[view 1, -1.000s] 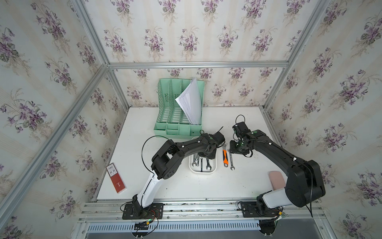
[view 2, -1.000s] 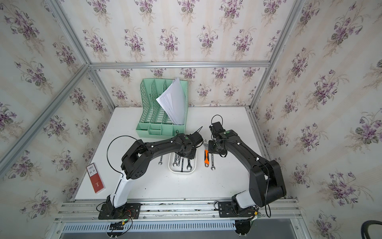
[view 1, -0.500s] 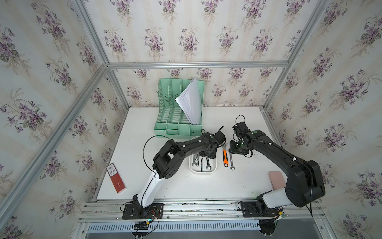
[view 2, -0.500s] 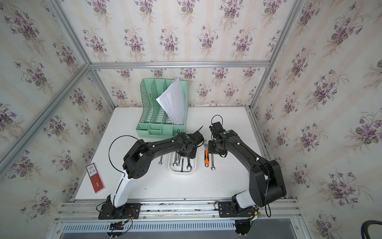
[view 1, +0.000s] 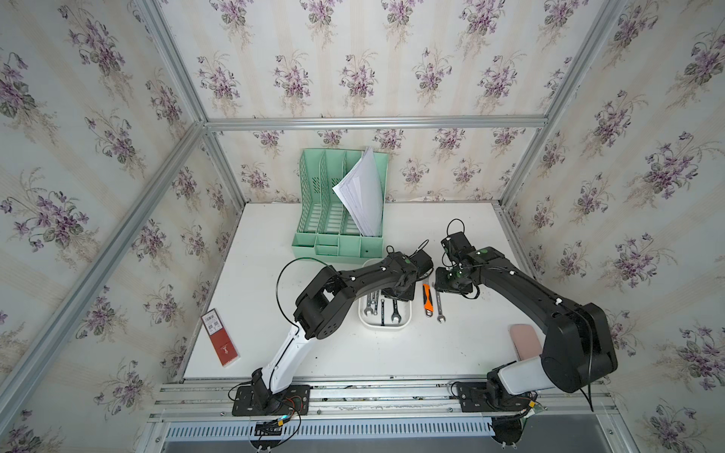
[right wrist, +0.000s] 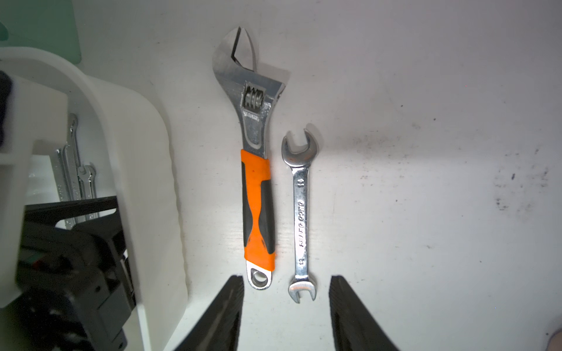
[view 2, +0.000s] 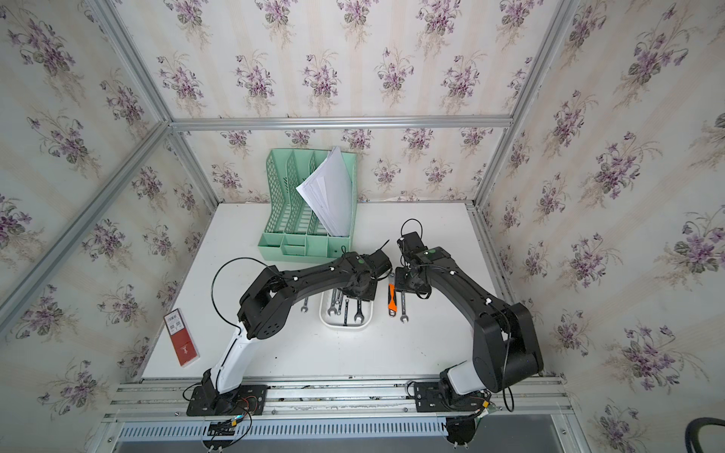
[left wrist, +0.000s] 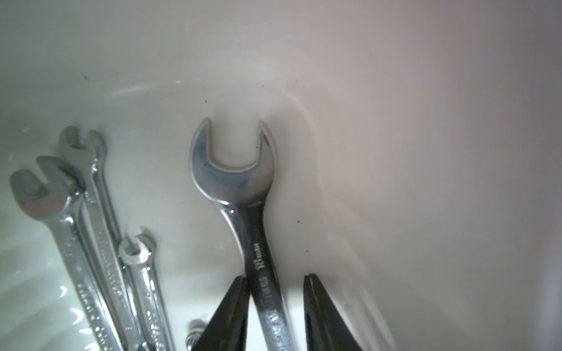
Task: Take out the wrench from the storage box
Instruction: Pick up the wrench from the storage box.
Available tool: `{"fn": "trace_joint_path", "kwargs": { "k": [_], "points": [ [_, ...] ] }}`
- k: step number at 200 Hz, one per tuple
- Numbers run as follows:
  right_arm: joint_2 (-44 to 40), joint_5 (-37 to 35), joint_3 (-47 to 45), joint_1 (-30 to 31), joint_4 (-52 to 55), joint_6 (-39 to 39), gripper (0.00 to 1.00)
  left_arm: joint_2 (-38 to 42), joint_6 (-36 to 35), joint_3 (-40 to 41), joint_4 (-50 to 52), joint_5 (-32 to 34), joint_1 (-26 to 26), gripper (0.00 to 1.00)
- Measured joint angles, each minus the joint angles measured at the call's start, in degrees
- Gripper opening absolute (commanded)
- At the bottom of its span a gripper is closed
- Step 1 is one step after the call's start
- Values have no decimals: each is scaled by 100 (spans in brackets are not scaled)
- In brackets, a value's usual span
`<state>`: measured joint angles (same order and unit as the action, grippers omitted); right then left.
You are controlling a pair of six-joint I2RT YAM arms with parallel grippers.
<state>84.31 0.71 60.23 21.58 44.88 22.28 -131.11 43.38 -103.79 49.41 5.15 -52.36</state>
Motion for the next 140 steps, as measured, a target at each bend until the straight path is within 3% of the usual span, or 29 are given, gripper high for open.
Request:
{"fn": "trace_joint_path", "kwargs": {
  "k": [25, 140],
  "points": [
    [0, 0, 7, 0, 0, -2, 51, -17, -81, -31, -7, -7, 9, 20],
    [0, -2, 111, 0, 17, -22, 51, 120, -407, -140, 529, -83, 142, 20]
  ]
}}
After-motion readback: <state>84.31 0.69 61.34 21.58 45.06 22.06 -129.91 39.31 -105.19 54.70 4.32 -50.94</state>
